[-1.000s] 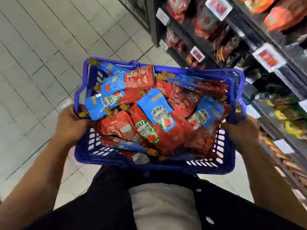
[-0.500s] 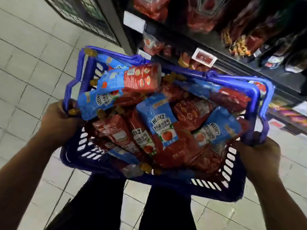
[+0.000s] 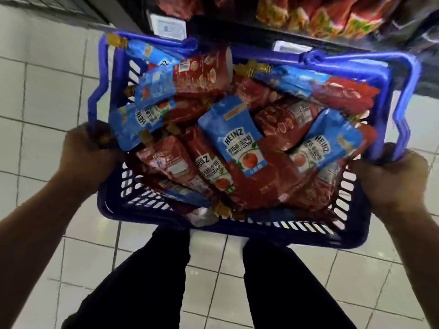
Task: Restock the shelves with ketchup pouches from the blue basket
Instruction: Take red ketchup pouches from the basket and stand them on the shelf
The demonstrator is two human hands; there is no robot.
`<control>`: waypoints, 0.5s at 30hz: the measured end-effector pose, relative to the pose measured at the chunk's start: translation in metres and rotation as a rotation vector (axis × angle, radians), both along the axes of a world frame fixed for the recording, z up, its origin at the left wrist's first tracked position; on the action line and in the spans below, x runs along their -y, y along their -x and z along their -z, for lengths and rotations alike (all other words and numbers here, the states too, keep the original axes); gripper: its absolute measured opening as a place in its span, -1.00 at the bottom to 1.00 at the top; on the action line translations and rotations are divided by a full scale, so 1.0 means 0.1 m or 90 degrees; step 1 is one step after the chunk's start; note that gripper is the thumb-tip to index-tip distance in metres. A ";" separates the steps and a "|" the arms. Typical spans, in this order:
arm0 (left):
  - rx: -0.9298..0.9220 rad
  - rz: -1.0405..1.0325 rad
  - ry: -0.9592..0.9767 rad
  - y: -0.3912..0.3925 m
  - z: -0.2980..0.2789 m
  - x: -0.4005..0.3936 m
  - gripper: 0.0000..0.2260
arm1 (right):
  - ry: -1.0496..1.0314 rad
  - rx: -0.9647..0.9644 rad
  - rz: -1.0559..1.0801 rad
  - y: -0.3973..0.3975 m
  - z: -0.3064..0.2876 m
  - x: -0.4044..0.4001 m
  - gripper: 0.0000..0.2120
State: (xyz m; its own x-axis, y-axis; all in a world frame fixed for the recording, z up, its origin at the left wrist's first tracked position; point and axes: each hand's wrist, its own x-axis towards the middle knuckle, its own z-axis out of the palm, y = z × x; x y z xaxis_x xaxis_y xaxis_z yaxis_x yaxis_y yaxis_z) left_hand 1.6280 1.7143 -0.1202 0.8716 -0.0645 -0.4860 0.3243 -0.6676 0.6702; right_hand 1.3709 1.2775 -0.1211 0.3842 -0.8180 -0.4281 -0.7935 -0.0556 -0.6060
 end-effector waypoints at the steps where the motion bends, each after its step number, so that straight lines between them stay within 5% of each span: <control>1: -0.002 0.007 -0.006 -0.03 0.16 0.00 -0.64 | 0.000 -0.003 -0.001 -0.01 0.16 0.00 -0.75; 7: -0.015 0.034 -0.014 -0.14 0.75 -0.06 -0.57 | -0.030 0.014 0.021 0.17 0.85 0.04 -0.66; 15: -0.073 0.040 -0.077 -0.09 0.43 0.13 -0.63 | -0.082 -0.080 0.071 0.11 0.63 -0.06 -0.65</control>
